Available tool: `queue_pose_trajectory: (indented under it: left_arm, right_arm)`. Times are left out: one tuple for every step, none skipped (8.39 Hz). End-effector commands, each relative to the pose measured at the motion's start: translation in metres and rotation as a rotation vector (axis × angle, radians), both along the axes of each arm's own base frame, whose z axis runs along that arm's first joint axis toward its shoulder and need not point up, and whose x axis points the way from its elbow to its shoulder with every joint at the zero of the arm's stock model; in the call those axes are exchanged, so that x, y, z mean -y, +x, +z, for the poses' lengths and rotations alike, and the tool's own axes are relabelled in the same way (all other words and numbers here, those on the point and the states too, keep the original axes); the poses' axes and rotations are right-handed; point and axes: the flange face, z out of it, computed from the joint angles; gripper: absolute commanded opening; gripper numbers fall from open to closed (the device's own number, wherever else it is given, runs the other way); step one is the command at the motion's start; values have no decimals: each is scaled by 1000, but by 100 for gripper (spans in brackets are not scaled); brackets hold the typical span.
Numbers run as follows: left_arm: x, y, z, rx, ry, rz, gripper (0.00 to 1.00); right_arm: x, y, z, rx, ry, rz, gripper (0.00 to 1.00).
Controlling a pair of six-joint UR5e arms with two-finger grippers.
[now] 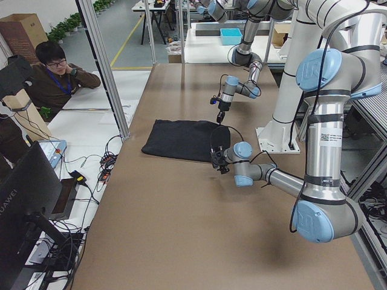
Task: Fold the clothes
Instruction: 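Grasp the shirt's near end with the right gripper while the left gripper lowers beside it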
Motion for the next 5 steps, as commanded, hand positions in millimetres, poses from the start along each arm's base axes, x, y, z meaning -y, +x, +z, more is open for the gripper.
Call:
queue_pose_trajectory:
  left_arm:
    - [-26,22,2,1,1,-14,100]
    - [-31,26,2,5,3,-12,100]
    - [-34,29,3,12,3,-13,100]
    - [-39,34,3,15,6,-16,100]
    - [-44,39,1,13,9,-9,100]
  right_arm:
    - [0,-1,0,-2,2,-1,0]
    - [-1,-1,0,0,2,-3,0]
    - [-2,-2,-1,1,3,-4,0]
    - [-3,-2,-1,1,1,-5,0]
    - [-2,-2,-1,1,2,-4,0]
